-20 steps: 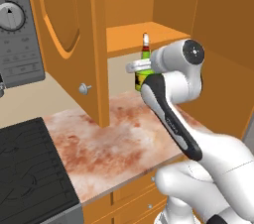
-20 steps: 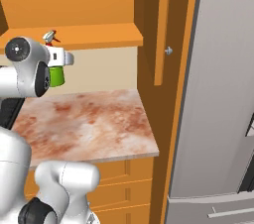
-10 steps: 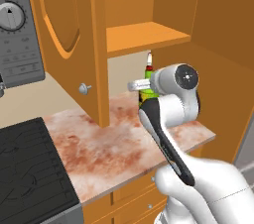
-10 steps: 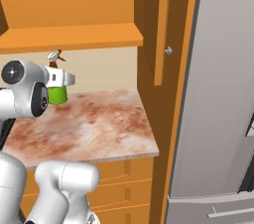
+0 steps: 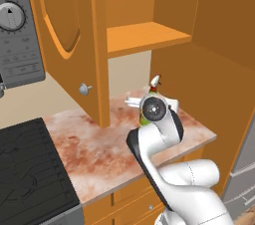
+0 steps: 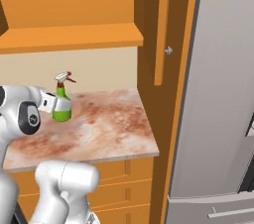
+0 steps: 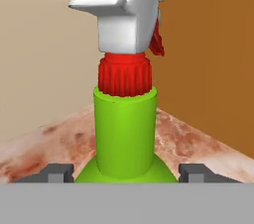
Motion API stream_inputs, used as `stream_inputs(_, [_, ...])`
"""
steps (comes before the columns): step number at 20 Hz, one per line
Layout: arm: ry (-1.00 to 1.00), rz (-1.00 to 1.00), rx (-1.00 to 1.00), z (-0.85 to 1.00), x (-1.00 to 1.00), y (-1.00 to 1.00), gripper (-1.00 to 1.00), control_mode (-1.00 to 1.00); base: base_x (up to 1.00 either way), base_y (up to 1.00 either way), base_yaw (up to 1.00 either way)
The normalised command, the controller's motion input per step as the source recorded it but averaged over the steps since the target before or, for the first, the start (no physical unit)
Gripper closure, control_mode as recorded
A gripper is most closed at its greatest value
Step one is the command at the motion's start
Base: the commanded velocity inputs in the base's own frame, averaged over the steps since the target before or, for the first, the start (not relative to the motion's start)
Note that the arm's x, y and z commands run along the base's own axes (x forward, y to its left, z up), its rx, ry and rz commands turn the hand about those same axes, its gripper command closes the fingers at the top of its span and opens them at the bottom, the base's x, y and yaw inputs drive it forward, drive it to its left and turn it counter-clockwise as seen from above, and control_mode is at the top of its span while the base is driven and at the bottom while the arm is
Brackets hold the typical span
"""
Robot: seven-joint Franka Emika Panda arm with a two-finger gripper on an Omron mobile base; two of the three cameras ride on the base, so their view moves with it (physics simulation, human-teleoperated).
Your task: Move the cutting board and knife to the sink. Then move spray from the cabinet to the counter.
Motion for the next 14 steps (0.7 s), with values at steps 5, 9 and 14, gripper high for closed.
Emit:
stream_inputs(5, [0.0, -0.17, 0.0, -0.21, 0.4, 0.0, 1.0, -1.0, 0.0, 0.0, 0.0])
stream_inputs(9, [0.0, -0.1, 0.0, -0.16, 0.57, 0.0, 1.0, -1.0, 0.0, 0.0, 0.0])
stream_inputs(14, [0.0, -0.1, 0.0, -0.15, 0.67, 0.0, 1.0, -1.0, 0.0, 0.0, 0.0])
